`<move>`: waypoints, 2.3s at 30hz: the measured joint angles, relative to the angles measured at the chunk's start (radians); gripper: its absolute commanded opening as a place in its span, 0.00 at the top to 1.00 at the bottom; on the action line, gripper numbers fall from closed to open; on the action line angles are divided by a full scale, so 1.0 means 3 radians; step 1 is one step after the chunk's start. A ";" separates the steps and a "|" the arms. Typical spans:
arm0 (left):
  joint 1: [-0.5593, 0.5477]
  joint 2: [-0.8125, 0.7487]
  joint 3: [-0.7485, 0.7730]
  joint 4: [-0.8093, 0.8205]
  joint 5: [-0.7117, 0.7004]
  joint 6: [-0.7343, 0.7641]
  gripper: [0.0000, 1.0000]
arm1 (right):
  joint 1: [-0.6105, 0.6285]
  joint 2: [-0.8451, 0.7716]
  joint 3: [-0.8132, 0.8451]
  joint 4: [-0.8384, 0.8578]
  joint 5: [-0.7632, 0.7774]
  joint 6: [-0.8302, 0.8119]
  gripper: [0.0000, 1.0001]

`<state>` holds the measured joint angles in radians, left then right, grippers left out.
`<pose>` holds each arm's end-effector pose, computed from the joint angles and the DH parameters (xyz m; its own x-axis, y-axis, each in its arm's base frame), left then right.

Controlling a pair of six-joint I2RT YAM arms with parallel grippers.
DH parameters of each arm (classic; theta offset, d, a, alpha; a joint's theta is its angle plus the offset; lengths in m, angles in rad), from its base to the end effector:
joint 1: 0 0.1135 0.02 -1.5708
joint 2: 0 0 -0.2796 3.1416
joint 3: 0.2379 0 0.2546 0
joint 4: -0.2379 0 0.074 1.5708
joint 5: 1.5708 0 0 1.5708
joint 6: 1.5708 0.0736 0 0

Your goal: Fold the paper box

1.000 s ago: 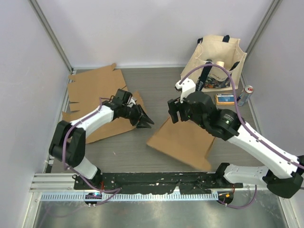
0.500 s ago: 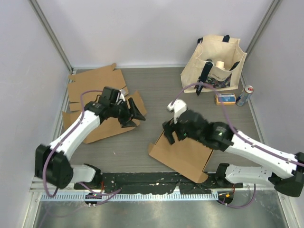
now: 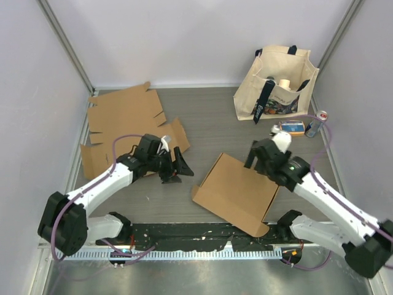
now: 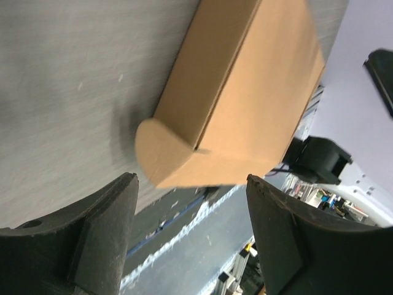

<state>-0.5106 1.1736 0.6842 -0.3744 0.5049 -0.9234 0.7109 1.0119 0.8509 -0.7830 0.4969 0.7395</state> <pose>0.1993 -0.1524 0.2027 -0.9599 -0.2625 -0.0984 -0.1058 0.6643 -0.7399 0.1797 0.1084 0.2578 -0.6972 0.1814 -0.6935 0.1464 0.9831 0.1100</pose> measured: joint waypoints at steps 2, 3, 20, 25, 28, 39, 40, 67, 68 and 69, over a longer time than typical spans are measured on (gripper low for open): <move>-0.0018 0.0202 0.0184 0.0095 0.0019 0.0043 0.25 | -0.0375 -0.0326 -0.0093 -0.0158 -0.0001 0.0220 0.11; -0.0027 0.0346 0.0306 0.0146 0.0043 0.0057 0.24 | -0.0548 -0.0486 -0.0134 -0.0203 -0.0060 0.0308 0.11; -0.0282 0.1967 0.1425 0.0394 0.0365 0.0327 0.29 | -0.1438 -0.0930 -0.0974 -0.0327 -0.1087 0.0797 0.21; -0.0277 0.2084 0.1506 0.0481 0.0444 0.0298 0.38 | -0.1439 -0.0743 -0.1061 0.0189 -0.1305 0.0716 0.24; -0.0205 0.2173 0.1504 0.0558 0.0479 0.0220 0.38 | -0.1502 -0.0390 -0.1045 0.0506 -0.1300 0.0613 0.24; 0.0170 0.2630 0.2486 0.0397 0.0117 0.0146 0.22 | -0.1768 0.1733 0.0451 0.1282 -0.1423 -0.0136 0.09; 0.0229 0.2635 0.2583 0.0365 0.0112 0.0158 0.22 | -0.1794 0.1793 0.0526 0.1333 -0.1480 -0.0211 0.09; 0.0487 0.2604 0.2552 0.0042 0.0369 0.0584 0.20 | -0.2857 0.1500 -0.0659 0.2823 -0.3262 -0.0300 0.70; 0.0487 0.2646 0.2600 0.0028 0.0388 0.0595 0.19 | -0.2879 0.1512 -0.0669 0.2852 -0.3297 -0.0286 0.71; 0.0487 0.2688 0.2645 0.0010 0.0406 0.0608 0.14 | -0.2908 0.1525 -0.0682 0.2885 -0.3335 -0.0272 0.71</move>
<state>-0.3645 1.9800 1.4776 -0.3714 0.6266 -0.7410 -0.1616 1.4693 0.6464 0.0826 -0.5037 0.6579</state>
